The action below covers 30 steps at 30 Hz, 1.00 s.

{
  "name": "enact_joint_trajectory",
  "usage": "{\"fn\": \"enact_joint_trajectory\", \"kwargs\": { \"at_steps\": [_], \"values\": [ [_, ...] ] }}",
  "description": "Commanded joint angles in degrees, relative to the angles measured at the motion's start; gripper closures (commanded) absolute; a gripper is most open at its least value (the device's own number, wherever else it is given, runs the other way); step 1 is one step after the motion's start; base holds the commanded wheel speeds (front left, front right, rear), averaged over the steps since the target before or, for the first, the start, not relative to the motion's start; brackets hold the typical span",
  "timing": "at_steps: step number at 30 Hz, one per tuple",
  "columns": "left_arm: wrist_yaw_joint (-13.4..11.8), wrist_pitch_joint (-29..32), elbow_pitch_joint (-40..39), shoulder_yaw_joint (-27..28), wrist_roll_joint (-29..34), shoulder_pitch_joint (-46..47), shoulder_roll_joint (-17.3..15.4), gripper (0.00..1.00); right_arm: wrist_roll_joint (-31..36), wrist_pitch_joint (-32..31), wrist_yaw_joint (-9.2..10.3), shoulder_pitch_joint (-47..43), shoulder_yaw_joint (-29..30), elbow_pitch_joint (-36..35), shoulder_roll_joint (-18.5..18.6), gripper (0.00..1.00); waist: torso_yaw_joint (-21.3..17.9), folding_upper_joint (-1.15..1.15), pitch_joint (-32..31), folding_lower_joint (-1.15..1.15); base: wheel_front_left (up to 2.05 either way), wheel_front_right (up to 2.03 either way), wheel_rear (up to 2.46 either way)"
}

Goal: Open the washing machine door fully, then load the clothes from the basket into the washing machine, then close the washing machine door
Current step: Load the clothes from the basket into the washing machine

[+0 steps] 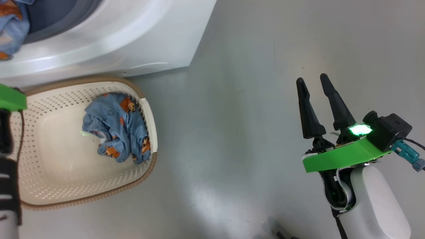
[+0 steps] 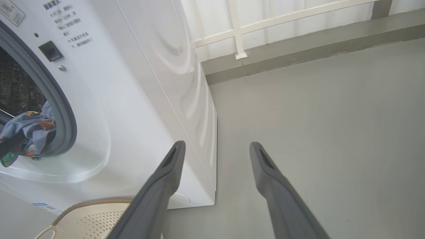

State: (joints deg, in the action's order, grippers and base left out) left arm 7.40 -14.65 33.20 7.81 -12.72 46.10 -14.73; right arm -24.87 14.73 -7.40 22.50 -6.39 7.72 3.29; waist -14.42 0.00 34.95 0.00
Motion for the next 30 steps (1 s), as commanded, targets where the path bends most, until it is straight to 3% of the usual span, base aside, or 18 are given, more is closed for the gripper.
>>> {"fn": "enact_joint_trajectory", "kwargs": {
  "at_steps": [1,13,19,29,30],
  "values": [
    [0.09,-0.35,-0.11,0.60,0.64,1.78,-3.27,1.00,-0.45,0.27,-0.09,-0.27,-1.31,-1.10,-0.35,0.00,-0.38,0.00,-0.09,0.00,0.00,0.00,0.00],
    [0.09,-0.35,14.50,-5.50,2.54,16.83,-7.81,1.00,-2.99,0.27,-0.09,-0.85,-2.66,-1.07,-0.40,0.00,-3.85,0.00,-0.04,0.00,0.00,0.00,0.00],
    [-0.37,-0.35,14.81,-5.48,4.09,23.22,-9.50,1.00,-4.16,0.27,-0.09,-0.76,-3.52,-1.23,-0.40,0.00,-5.94,0.00,0.62,0.00,0.00,0.00,0.00],
    [-1.25,-0.04,31.56,-8.43,6.74,28.17,-10.57,1.00,-5.35,0.27,-0.09,-1.37,-4.32,-1.14,-0.41,0.00,-7.10,0.00,0.64,0.00,0.00,0.00,0.00],
    [-1.27,0.25,32.84,-8.56,6.72,28.80,-10.59,0.92,-5.41,0.27,-0.09,-1.40,-4.33,-1.11,-0.41,0.00,-7.03,0.00,0.60,0.00,0.00,0.00,0.00]
  ]
}}
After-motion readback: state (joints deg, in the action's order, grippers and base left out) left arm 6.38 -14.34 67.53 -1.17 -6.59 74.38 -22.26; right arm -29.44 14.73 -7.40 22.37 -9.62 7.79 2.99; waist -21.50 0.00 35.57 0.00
